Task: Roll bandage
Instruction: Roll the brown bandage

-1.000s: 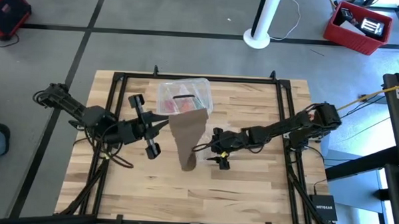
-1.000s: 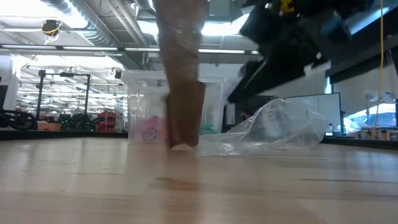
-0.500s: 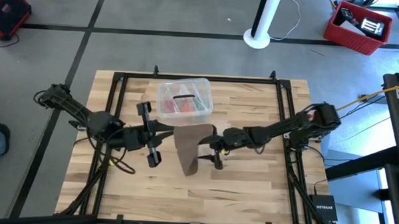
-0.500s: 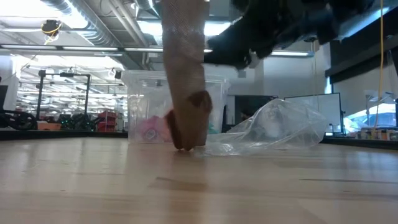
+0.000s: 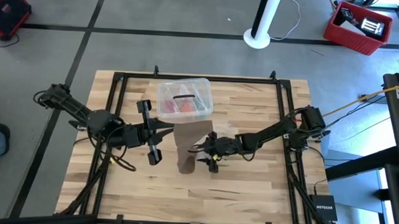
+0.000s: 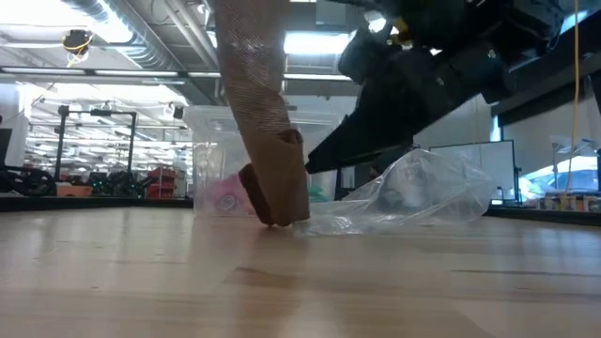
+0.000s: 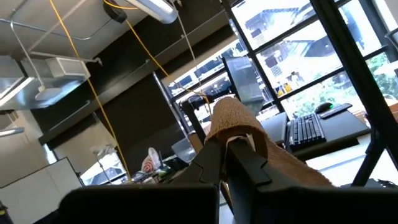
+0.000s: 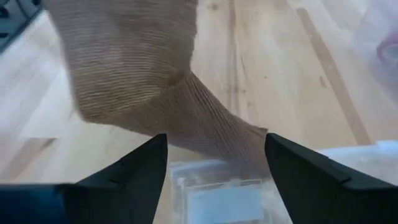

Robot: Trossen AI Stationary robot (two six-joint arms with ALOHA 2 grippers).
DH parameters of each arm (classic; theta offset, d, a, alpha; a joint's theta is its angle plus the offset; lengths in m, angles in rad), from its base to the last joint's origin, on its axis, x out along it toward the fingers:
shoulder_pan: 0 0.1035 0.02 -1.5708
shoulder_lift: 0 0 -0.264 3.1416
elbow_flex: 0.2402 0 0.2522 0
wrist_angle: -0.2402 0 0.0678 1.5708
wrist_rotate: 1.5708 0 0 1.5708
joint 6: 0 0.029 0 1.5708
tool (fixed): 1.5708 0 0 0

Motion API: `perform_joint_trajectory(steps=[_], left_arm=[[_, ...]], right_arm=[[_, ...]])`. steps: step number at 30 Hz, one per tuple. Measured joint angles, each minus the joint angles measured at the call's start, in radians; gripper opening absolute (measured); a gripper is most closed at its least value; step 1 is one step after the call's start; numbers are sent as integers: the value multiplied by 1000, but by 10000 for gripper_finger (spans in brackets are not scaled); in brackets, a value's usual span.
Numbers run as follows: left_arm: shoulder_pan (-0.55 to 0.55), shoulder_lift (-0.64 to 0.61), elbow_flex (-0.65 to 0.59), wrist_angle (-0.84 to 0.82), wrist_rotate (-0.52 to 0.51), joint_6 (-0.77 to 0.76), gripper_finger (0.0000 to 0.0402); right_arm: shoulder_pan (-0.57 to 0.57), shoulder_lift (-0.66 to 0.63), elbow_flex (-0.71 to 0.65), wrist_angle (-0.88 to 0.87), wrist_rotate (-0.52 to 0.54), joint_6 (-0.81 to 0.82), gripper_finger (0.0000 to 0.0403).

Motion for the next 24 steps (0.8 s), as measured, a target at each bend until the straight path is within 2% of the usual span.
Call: perform_joint_trajectory(steps=[3, 5, 7, 12, 16, 20, 24], left_arm=[[0, 0, 0, -3, 0, -5, 0], [0, 0, 0, -3, 0, -8, 0], [1, 0, 0, -3, 0, -7, 0], [11, 0, 0, -6, 0, -23, 0], [4, 0, 0, -2, 0, -31, 0], [-48, 0, 30, 22, 5, 6, 0], [-103, -3, 69, 85, 49, 143, 0]], right_arm=[[2, -37, 22, 16, -58, 49, 271], [10, -42, 46, 19, -55, 72, 271], [28, -32, 69, 9, -19, 76, 271], [56, 75, 131, 1, 158, 40, 271], [53, 99, 143, -168, 225, 24, 271], [54, 58, 144, -416, 322, 48, 271], [53, 36, 142, -479, 278, 48, 271]])
